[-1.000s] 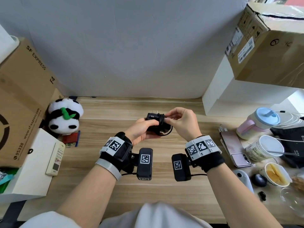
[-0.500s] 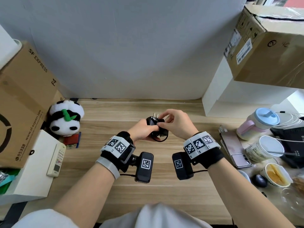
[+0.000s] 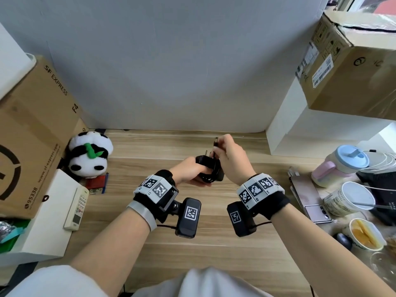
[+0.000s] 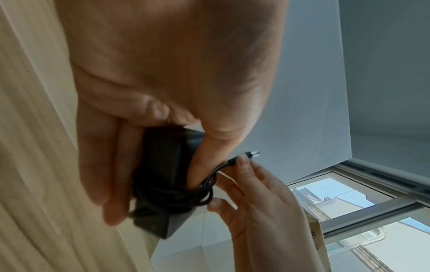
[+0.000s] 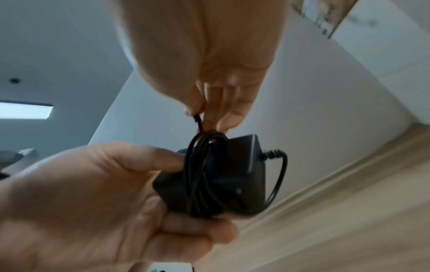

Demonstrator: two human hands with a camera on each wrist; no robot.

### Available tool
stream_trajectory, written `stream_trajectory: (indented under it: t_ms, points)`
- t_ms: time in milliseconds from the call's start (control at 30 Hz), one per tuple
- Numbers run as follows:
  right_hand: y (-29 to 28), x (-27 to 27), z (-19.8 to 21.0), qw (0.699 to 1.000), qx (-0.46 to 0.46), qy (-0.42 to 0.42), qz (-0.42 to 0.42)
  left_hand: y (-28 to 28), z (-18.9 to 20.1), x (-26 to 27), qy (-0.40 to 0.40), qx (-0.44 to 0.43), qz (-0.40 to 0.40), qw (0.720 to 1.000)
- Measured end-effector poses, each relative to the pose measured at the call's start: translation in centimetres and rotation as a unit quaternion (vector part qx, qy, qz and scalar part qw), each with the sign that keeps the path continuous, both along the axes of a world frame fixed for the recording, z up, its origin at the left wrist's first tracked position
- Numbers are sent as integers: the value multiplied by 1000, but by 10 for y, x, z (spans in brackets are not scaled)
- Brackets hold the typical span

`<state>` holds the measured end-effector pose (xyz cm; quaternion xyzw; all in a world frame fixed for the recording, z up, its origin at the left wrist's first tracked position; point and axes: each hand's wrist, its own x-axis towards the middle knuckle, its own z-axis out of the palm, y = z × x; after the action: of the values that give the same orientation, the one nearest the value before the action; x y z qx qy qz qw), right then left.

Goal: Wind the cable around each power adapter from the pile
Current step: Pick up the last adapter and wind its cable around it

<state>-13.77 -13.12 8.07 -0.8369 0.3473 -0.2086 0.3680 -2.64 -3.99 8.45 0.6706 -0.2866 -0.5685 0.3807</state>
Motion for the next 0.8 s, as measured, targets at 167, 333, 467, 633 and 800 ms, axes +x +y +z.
stream_trajectory:
  t_ms: [167,333,467,633,800]
  points:
    - [-6,-4,1,976,135,-158,-65,-5,-7,2,28,-40,110,993]
    - [-13,-8,2,988,81,-131,-17,-9,-13,3,-39,-79,153,984]
    - [-15,-7,-3,992,61,-108,-34,-8,-12,6,-121,-108,163,973]
    - [-16,-4,6,996,17,-93,-6,-9,-9,4,-92,-94,116,984]
    - [-18,-1,4,989,11,-142,-43,-7,0,6,-33,-90,84,992]
